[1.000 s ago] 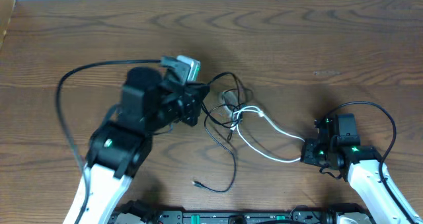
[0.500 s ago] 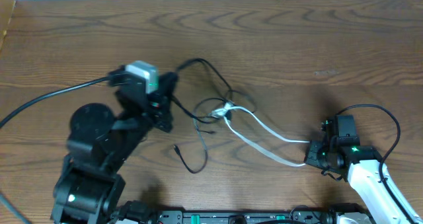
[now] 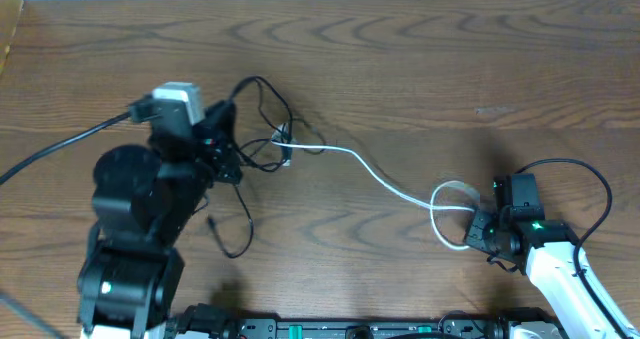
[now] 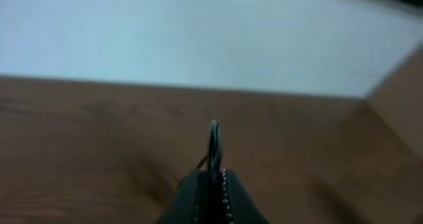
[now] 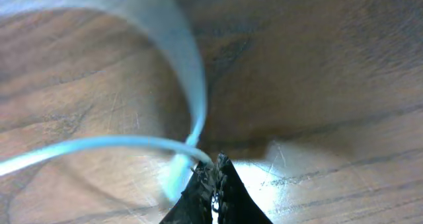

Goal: Untangle cables

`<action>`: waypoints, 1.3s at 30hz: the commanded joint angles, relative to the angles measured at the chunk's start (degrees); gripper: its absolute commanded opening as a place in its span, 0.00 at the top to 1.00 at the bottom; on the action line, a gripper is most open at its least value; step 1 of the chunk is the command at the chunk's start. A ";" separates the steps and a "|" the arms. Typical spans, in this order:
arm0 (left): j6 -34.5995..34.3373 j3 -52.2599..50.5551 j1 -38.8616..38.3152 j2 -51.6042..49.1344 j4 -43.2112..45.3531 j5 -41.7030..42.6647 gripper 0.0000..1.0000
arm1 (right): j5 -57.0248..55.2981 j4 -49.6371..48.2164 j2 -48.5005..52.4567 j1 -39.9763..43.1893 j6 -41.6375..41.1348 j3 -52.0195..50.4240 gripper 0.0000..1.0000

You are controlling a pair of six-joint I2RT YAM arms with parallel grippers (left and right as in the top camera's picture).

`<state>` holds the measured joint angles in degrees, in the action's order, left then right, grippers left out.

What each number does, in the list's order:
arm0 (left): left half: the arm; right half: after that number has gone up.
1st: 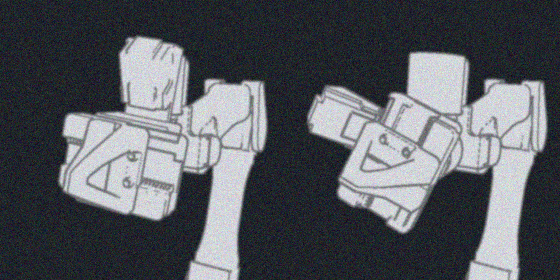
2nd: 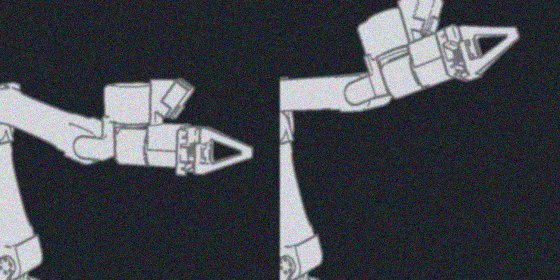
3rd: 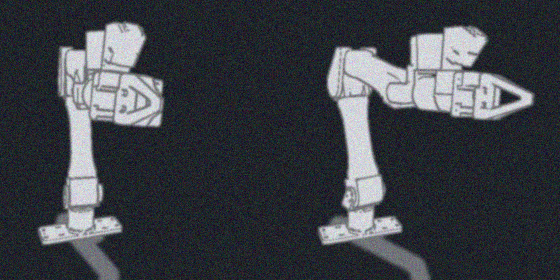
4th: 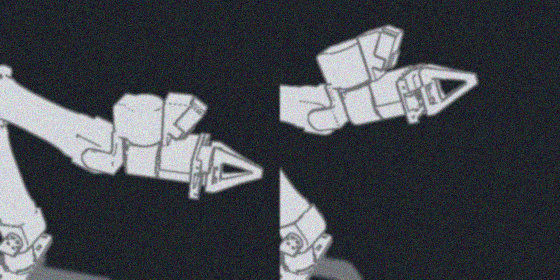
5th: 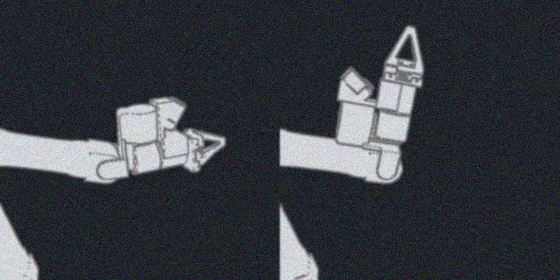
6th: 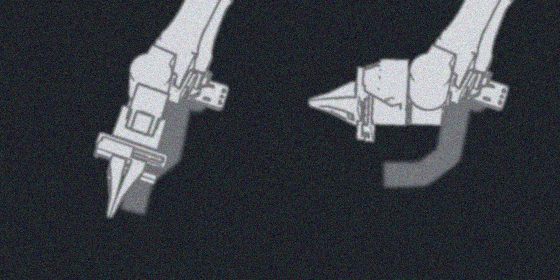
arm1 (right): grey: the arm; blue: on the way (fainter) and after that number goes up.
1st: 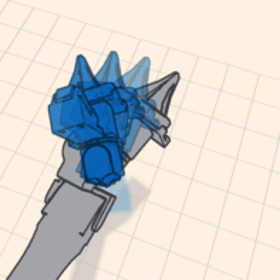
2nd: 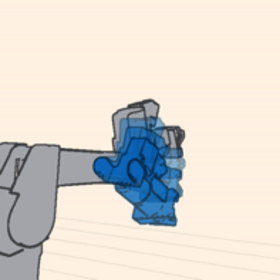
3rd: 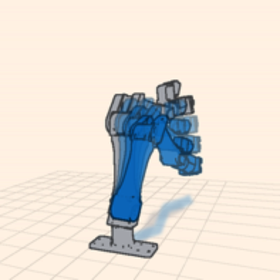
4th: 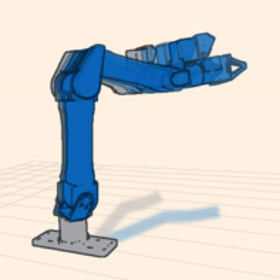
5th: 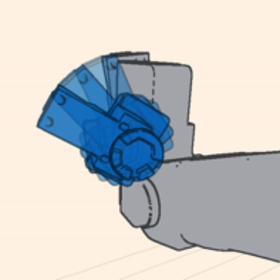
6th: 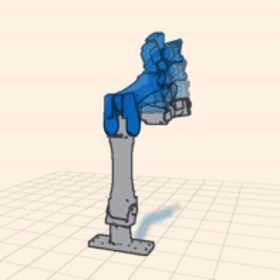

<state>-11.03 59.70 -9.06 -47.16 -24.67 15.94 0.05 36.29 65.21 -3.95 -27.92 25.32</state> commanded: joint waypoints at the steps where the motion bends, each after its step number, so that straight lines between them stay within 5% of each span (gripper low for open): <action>1: -1.33 0.20 0.24 -3.54 -2.12 12.33 0.92 | 1.20 -0.98 -0.04 0.15 -0.96 -0.26 0.99; 8: -1.33 0.20 0.24 -13.16 -14.21 23.93 0.92 | 5.03 -2.71 -0.04 0.13 -0.76 -0.28 0.99; 15: -0.55 0.20 -2.78 -24.06 -24.37 25.75 0.93 | 16.61 -9.90 -0.04 0.09 2.49 -0.28 0.99; 18: 1.68 0.20 -6.01 -27.80 -23.96 27.93 0.93 | 27.47 -15.23 -0.04 0.09 5.77 -0.28 0.99; 23: 5.07 0.20 -12.74 -31.95 -20.50 31.89 0.93 | 37.11 -21.20 -0.04 0.09 5.97 -0.28 0.65; 27: 6.14 0.20 -16.98 -32.17 -17.86 32.11 0.93 | 37.35 -21.22 -0.04 0.09 6.71 -0.26 0.61; 32: 6.05 0.20 -20.94 -32.15 -12.39 34.69 0.92 | 44.61 -21.24 -0.04 -0.35 10.23 -0.28 0.39; 36: 5.77 0.20 -22.34 -32.15 -9.31 34.67 0.93 | 45.68 -21.31 -0.04 -2.29 10.21 -0.26 0.36; 39: 4.50 0.20 -23.30 -32.15 -7.69 35.26 0.92 | 43.19 -21.33 -0.04 -3.72 9.88 -0.28 0.47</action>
<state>-6.00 59.64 -31.42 -79.68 -33.54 49.08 42.74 15.14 65.21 -6.24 -18.92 25.23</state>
